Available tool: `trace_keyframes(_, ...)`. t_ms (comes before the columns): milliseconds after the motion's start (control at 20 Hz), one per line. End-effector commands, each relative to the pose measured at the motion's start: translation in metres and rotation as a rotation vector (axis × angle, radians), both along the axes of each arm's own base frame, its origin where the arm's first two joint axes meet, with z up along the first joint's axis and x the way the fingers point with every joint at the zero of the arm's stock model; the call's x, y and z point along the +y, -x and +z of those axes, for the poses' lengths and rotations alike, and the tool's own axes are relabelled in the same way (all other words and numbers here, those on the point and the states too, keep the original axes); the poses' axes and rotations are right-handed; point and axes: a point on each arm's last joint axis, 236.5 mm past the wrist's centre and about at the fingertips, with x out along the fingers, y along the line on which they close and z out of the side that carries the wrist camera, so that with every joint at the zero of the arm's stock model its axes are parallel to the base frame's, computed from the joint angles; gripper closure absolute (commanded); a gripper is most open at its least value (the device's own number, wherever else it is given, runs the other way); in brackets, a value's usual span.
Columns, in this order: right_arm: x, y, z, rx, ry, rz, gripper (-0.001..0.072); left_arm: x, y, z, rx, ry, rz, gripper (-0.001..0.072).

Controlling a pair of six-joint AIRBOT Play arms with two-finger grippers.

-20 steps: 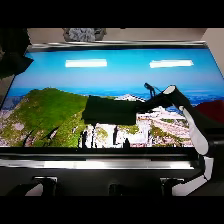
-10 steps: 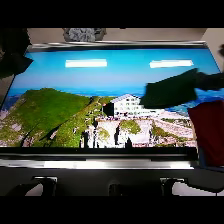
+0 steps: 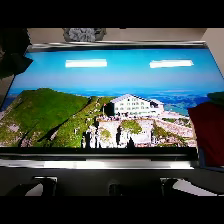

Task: Fold the shirts.

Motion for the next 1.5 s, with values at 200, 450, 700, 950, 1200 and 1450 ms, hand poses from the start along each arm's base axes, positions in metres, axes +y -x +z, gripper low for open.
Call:
trace_keyframes(200,0.007,-0.021,0.053,-0.264,-0.087,0.017,0.0668,0.000,0.000,0.000,0.000,0.000,0.000,0.0676)
trace_keyframes(450,0.019,-0.032,0.077,-0.370,-0.164,0.029,0.0668,0.000,0.000,0.000,-0.009,-0.023,-0.012,0.0675)
trace_keyframes(700,0.015,0.045,0.016,-0.008,-0.144,0.033,0.0668,0.000,0.000,0.000,-0.019,-0.050,-0.027,0.0676)
trace_keyframes(950,-0.015,0.114,0.002,0.183,-0.042,-0.131,0.0667,0.000,-0.005,-0.007,-0.006,-0.053,-0.031,0.0676)
trace_keyframes(1200,-0.010,0.153,-0.084,0.523,-0.086,-0.121,0.0667,0.001,-0.012,-0.024,0.033,-0.045,-0.033,0.0676)
trace_keyframes(1450,-0.011,0.224,-0.161,0.890,-0.085,-0.092,0.0667,0.001,-0.013,-0.028,0.040,-0.043,-0.033,0.0676)
